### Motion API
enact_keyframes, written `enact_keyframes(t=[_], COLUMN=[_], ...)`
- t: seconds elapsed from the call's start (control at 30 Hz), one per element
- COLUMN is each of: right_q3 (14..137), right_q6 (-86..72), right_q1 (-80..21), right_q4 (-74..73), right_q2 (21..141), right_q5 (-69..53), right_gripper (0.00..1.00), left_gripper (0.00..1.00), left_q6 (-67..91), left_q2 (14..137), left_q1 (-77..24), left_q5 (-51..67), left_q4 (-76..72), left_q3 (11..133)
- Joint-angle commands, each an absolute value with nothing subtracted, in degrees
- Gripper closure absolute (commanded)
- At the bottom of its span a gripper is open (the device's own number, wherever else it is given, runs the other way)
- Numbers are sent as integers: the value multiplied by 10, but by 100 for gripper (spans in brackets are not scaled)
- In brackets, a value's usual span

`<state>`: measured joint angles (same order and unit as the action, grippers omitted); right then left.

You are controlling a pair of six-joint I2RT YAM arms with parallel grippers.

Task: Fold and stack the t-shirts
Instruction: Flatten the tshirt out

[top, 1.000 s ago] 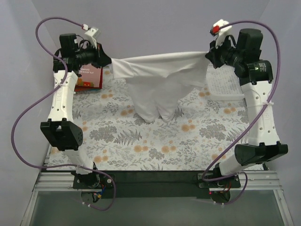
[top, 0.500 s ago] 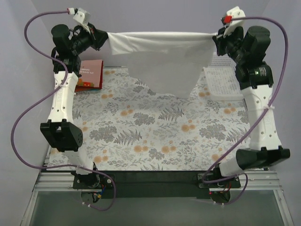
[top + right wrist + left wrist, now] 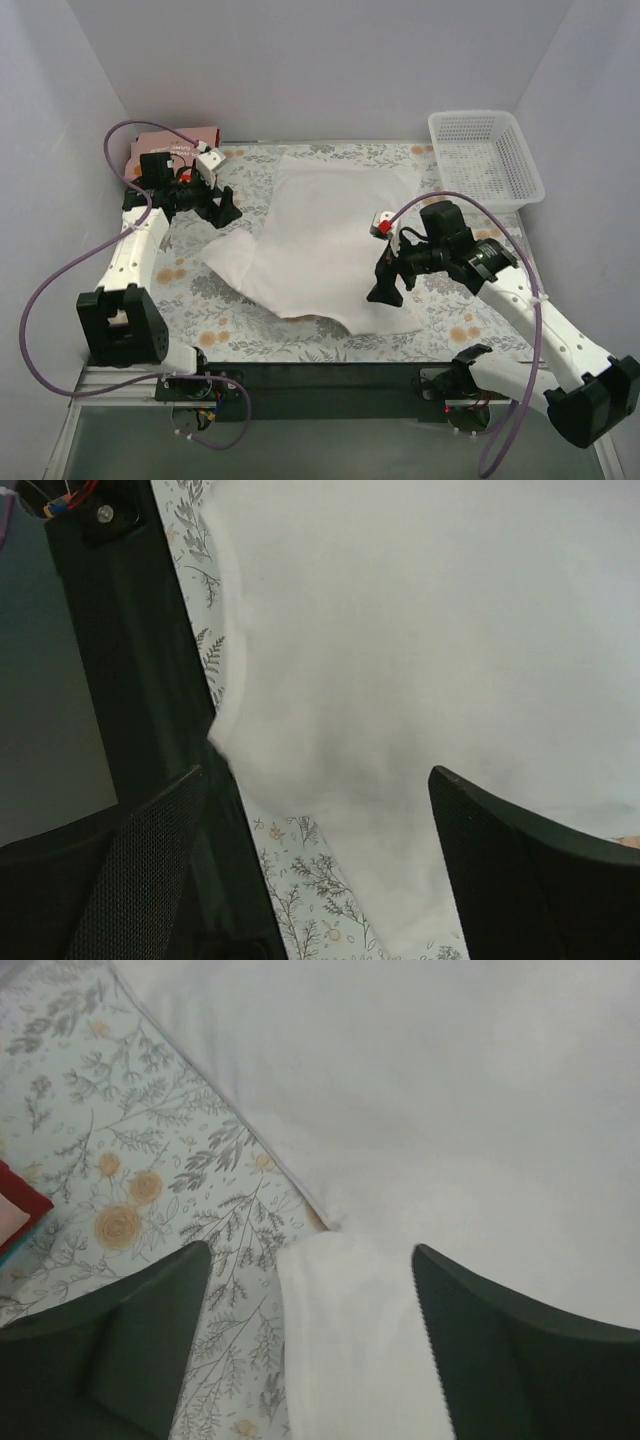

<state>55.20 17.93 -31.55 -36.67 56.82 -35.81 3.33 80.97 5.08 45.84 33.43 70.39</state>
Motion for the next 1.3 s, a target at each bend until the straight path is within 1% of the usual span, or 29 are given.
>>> enact_keyframes(t=[0.0, 0.03, 0.07, 0.1, 0.17, 0.2, 0.27, 0.3, 0.33, 0.37, 0.4, 0.43, 0.47, 0.5, 0.53, 0.6, 0.77, 0.83, 0.9, 0.93, 1.0, 1.07, 1.13, 1.17, 1.23, 1.27], right_q3=[619, 636, 649, 656, 649, 643, 640, 640, 638, 637, 636, 633, 625, 621, 615, 600, 555, 533, 512, 510, 510, 522, 562, 579, 612, 638], right_q6=[212, 224, 231, 239, 263, 266, 269, 270, 269, 270, 271, 270, 275, 277, 279, 282, 276, 267, 259, 258, 256, 245, 233, 222, 217, 222], right_q1=[-323, -323, -317, -315, -309, -309, -303, -302, -301, -301, -301, -301, -301, -301, -301, -301, -316, -330, -358, -372, -420, -464, -495, -530, -565, -586], right_q4=[-402, -411, -417, -417, -410, -404, -395, -388, -382, -377, -372, -354, -348, -341, -332, -330, -330, -330, -330, -331, -330, -334, -364, -377, -409, -419], right_q2=[601, 639, 655, 670, 713, 729, 786, 823, 841, 857, 872, 893, 904, 914, 930, 943, 959, 963, 967, 969, 970, 972, 989, 997, 1005, 999], right_q5=[-383, -343, -328, -303, -282, -252, -235, -218, -210, -202, -184, -172, -160, -142, -133, -126, -145, -155, -170, -168, -152, -163, -219, -239, -306, -331], right_gripper=[2, 2, 3, 7, 11, 19, 26, 38, 45, 51, 60, 62, 66, 71, 73, 77, 79, 81, 82, 84, 85, 84, 83, 83, 82, 80], left_gripper=[7, 7, 6, 6, 7, 14, 25, 32, 37, 41, 44, 50, 52, 54, 57, 59, 66, 68, 70, 73, 76, 76, 77, 77, 77, 76], left_q6=[-12, -7, -4, -4, 30, 46, 52, 61, 68, 76, 85, 104, 113, 123, 136, 148, 177, 185, 192, 192, 196, 194, 199, 204, 223, 229], left_q2=[863, 868, 869, 867, 860, 854, 837, 831, 818, 815, 812, 811, 815, 820, 824, 845, 903, 951, 1004, 1023, 1061, 1126, 1177, 1225, 1268, 1293], left_q1=[73, 75, 76, 75, 75, 70, 57, 35, 22, 9, -29, -43, -51, -56, -56, -56, -56, -53, -40, -34, -21, -19, -19, -19, -19, -19], left_q5=[419, 420, 423, 423, 438, 442, 441, 433, 418, 401, 360, 342, 329, 310, 305, 283, 224, 196, 169, 164, 140, 111, 100, 102, 115, 131], left_q4=[431, 438, 456, 462, 471, 475, 502, 508, 507, 505, 498, 489, 483, 478, 471, 463, 446, 434, 424, 416, 411, 412, 436, 449, 484, 497], left_q3=[750, 757, 760, 759, 751, 744, 714, 699, 659, 640, 617, 600, 571, 561, 553, 542, 540, 545, 562, 576, 605, 676, 748, 838, 929, 1022])
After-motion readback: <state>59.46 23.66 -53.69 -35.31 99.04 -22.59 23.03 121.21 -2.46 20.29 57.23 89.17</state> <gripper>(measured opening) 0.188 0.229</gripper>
